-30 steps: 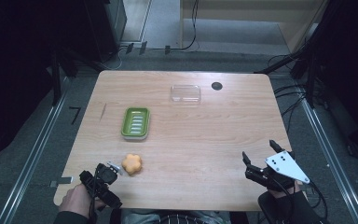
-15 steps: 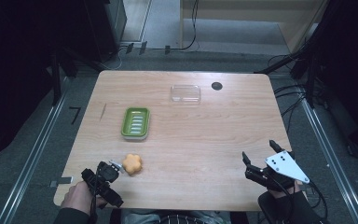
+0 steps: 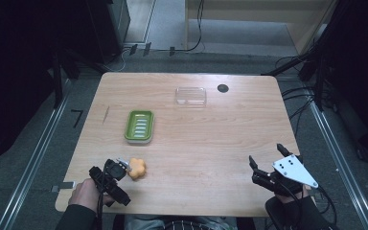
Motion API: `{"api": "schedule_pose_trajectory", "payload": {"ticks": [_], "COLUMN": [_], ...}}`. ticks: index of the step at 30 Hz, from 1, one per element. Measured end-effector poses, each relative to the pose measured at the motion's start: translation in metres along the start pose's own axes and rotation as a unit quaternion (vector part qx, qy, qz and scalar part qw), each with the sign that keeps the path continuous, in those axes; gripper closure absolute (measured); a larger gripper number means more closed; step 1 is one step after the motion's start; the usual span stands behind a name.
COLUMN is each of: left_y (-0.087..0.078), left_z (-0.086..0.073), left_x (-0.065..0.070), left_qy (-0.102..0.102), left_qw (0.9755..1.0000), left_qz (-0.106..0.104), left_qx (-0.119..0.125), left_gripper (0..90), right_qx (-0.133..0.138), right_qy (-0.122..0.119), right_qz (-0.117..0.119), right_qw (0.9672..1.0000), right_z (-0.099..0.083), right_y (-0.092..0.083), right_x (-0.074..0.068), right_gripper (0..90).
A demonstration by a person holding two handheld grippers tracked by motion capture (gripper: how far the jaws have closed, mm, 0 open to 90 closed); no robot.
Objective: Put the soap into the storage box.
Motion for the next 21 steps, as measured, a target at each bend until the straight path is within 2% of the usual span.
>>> {"api": "schedule_pose_trajectory", "payload": {"ticks": [11, 21], "left_y": [0.004, 0.007], "left_z": [0.018, 0.034], "left_x": [0.000, 0.000], "left_qy": [0.007, 0.000], "left_qw": [0.9997, 0.9994], "left_qz": [-0.015, -0.023], "left_qx": [0.016, 0.025], "left_gripper": [0.0, 0.0], "right_qx": [0.001, 0.001], "right_qy": [-0.002, -0.003], "right_qz": [0.001, 0.001], "right_qw": [1.0000, 1.0000], "right_z": [0.000, 0.000], "right_y": [0.000, 0.001], "right_x": [0.000, 0.000], "right_gripper": [13.4, 13.3]}}
Point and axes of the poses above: each handheld gripper's, and its own axes: y roughly forward along the jaws, z roughly out of its top, x roughly to its right, the point moved 9 cm from there along y, roughly forward along the jaws, and after that the axes turned 6 degrees about z, right-handed, at the moved point
